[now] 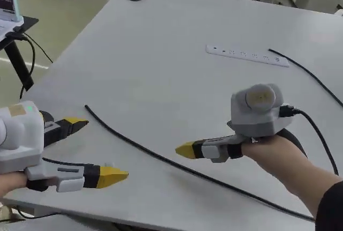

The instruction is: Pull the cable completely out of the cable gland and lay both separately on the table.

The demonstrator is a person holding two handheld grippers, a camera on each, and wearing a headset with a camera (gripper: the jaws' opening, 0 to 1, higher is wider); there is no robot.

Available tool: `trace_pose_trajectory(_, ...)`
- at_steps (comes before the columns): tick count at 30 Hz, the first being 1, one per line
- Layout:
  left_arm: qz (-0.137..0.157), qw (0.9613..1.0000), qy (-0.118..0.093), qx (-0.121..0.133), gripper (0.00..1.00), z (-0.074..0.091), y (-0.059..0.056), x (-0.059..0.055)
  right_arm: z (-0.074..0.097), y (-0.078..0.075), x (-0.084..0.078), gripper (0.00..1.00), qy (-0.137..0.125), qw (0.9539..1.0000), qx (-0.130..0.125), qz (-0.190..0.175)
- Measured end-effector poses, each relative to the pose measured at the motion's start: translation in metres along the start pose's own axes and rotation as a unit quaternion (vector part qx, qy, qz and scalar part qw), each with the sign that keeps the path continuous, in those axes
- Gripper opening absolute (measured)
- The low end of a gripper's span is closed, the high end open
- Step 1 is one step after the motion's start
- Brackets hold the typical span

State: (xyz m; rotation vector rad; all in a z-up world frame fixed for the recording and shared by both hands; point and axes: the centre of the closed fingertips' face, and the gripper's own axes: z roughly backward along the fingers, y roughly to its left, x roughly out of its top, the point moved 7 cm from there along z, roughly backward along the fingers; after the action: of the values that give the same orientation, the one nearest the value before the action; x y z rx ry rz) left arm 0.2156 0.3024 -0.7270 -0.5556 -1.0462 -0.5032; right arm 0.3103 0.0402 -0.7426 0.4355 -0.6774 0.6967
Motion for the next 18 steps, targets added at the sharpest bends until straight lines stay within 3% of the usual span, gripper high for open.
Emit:
trace_pose_trajectory(2,0.007,1.0,0.005,-0.003,0.99,-0.003,-0.001,0.007,0.017,-0.01,-0.007,0.99,0.007,0.9994,-0.009,-0.032)
trace_pose_trajectory(5,0.023,0.9996,0.014,-0.007,0.99,-0.006,-0.004,0.015,0.043,-0.023,-0.015,0.99,0.012,0.9983,-0.026,-0.051)
trace_pose_trajectory(8,0.021,0.9994,0.027,-0.01,0.99,-0.011,-0.01,0.022,0.069,-0.031,-0.026,0.99,0.002,0.9959,-0.03,-0.085)
trace_pose_trajectory(10,0.006,0.9994,0.034,-0.006,0.99,-0.013,-0.017,0.03,0.085,-0.038,-0.038,0.99,-0.006,0.9951,-0.045,-0.087)
trace_pose_trajectory(11,-0.018,0.9995,0.025,0.002,0.99,-0.015,-0.019,0.039,0.093,-0.041,-0.047,0.99,-0.009,0.9945,-0.058,-0.086)
trace_pose_trajectory(13,-0.019,0.9994,0.03,0.001,0.99,-0.017,-0.025,0.044,0.106,-0.045,-0.059,0.99,-0.012,0.9928,-0.064,-0.101)
trace_pose_trajectory(15,-0.009,0.9991,0.04,-0.012,0.99,-0.021,-0.032,0.047,0.114,-0.051,-0.065,0.99,-0.028,0.9888,-0.069,-0.129)
trace_pose_trajectory(18,-0.02,0.9983,0.053,-0.01,0.99,-0.027,-0.038,0.045,0.129,-0.055,-0.069,0.99,-0.063,0.9827,-0.066,-0.161)
